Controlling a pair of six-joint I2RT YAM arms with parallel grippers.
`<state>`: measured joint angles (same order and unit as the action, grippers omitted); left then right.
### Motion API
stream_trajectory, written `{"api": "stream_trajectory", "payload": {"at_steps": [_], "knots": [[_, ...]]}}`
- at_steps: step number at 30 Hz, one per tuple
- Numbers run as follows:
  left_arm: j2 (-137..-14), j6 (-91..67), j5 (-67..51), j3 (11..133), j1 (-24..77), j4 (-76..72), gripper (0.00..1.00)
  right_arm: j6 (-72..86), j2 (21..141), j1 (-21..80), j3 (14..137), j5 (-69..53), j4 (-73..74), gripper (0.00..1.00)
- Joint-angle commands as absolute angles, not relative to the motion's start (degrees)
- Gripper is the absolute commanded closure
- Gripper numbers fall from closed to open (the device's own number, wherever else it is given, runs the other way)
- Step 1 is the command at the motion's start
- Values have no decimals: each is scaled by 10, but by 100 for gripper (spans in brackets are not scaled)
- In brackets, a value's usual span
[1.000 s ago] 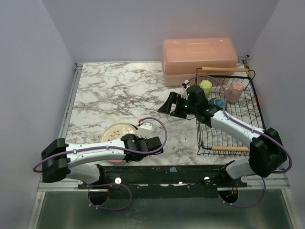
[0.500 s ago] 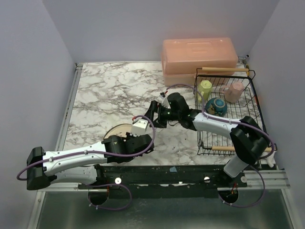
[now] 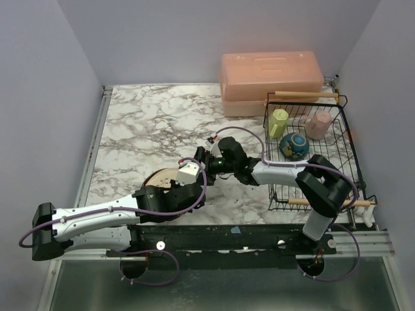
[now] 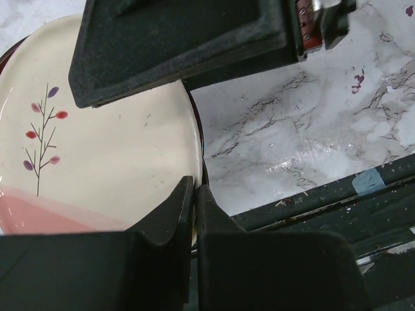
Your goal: Load the mixed dishes into the dish rack
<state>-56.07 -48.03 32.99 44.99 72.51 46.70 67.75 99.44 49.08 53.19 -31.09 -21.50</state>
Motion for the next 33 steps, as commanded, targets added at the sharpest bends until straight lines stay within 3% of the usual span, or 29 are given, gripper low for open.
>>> {"api": "stream_trajectory", "payload": {"at_steps": [1, 11, 15, 19, 23, 29, 33], "knots": [[-548, -465, 333, 451, 728, 446, 100, 740, 1031, 516, 518, -339, -297, 21], [-547, -455, 328, 452, 728, 441, 100, 762, 1062, 528, 528, -349, -333, 37], [-540, -447, 322, 450, 728, 429, 100, 773, 1071, 531, 532, -353, -353, 56], [-531, -449, 319, 447, 728, 431, 100, 778, 1072, 535, 535, -352, -367, 64], [-523, -456, 315, 441, 728, 430, 100, 781, 1065, 535, 530, -344, -369, 82], [-501, -474, 321, 443, 728, 459, 80, 786, 1053, 536, 529, -341, -369, 99], [-459, -482, 313, 440, 728, 472, 72, 787, 1039, 536, 522, -332, -366, 100]]}}
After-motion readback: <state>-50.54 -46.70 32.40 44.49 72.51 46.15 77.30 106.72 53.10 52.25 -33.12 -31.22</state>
